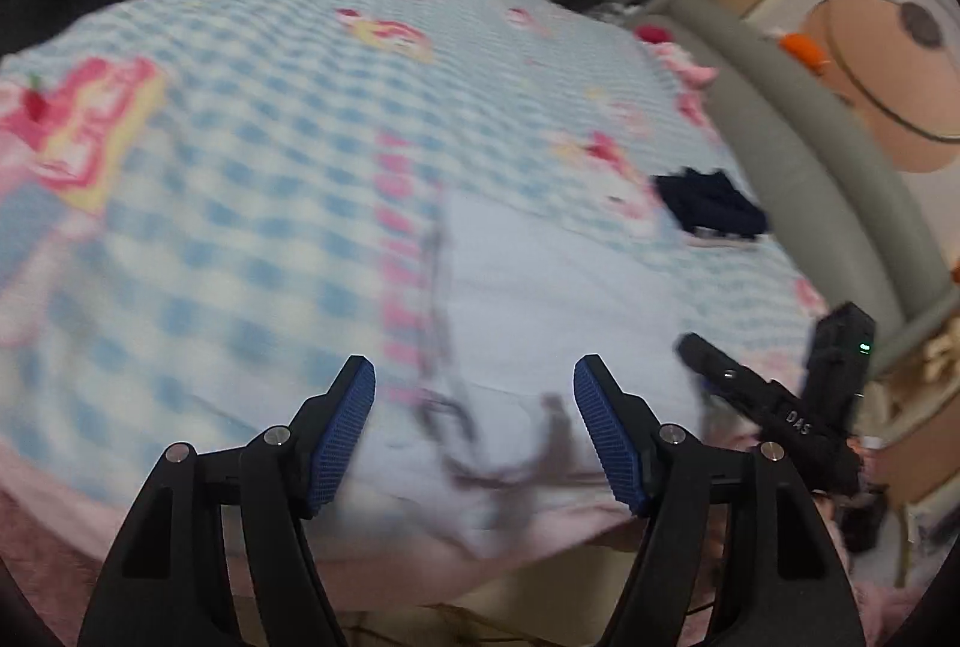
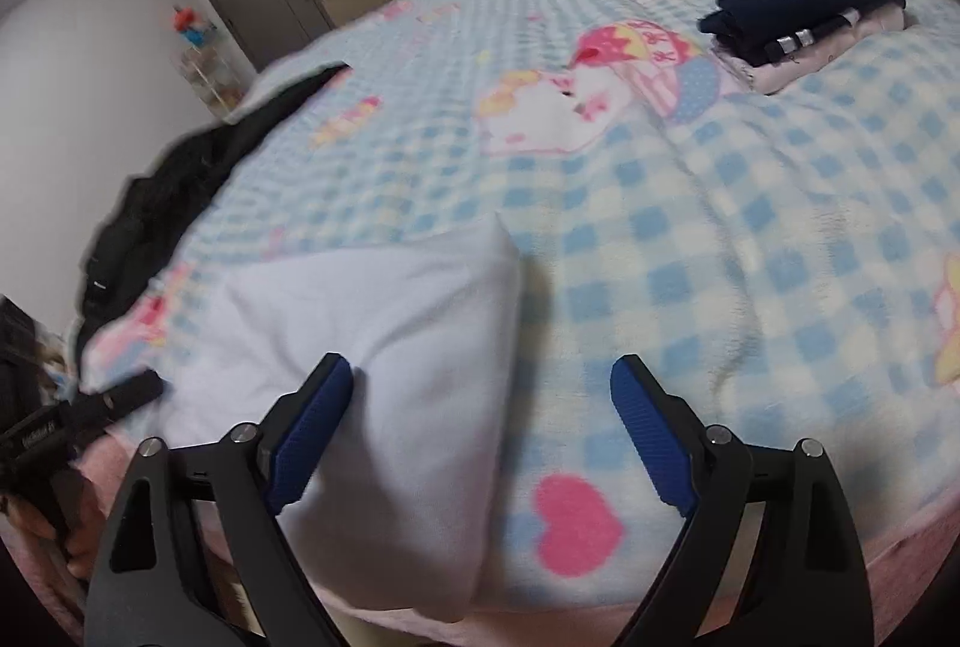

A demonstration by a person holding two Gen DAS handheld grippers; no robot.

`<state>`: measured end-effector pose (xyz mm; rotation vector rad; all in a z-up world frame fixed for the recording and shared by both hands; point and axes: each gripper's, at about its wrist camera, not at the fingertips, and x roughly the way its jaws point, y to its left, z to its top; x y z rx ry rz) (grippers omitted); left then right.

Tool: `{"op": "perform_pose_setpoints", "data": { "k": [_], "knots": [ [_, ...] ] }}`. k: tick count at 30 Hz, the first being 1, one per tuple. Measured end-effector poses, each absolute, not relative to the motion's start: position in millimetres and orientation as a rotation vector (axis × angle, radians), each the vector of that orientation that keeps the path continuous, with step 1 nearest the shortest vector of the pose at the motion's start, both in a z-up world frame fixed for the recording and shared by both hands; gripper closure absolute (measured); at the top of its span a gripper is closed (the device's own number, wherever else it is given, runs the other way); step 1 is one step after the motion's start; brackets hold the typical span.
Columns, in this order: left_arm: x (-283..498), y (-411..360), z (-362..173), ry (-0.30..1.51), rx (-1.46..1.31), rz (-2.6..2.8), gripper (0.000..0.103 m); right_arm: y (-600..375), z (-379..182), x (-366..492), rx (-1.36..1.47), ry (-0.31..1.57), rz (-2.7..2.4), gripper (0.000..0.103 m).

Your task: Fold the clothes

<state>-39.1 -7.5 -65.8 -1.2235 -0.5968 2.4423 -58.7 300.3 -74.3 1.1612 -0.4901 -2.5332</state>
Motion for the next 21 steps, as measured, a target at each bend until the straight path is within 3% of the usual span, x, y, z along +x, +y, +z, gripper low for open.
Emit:
{"op": "perform_pose_setpoints", "data": {
  "k": [6,14,21],
  "knots": [
    [-51.0,4.4,-85.8,-0.500,-1.351,2.440,0.030,286.1,-82.2,-58.3,1.231,-0.391,-2.515,0.014],
    [-48.3,-2.0,-100.1,-0.760,-1.250,2.203,0.027,290.4,-87.9,-59.9,1.267,-0.477,-2.435,0.011],
    [-56.6,3.7,-118.5,-0.790,-1.287,2.190,0.023,275.8,-95.1,-63.1,1.314,-0.415,-2.429,0.006]
  ]
}}
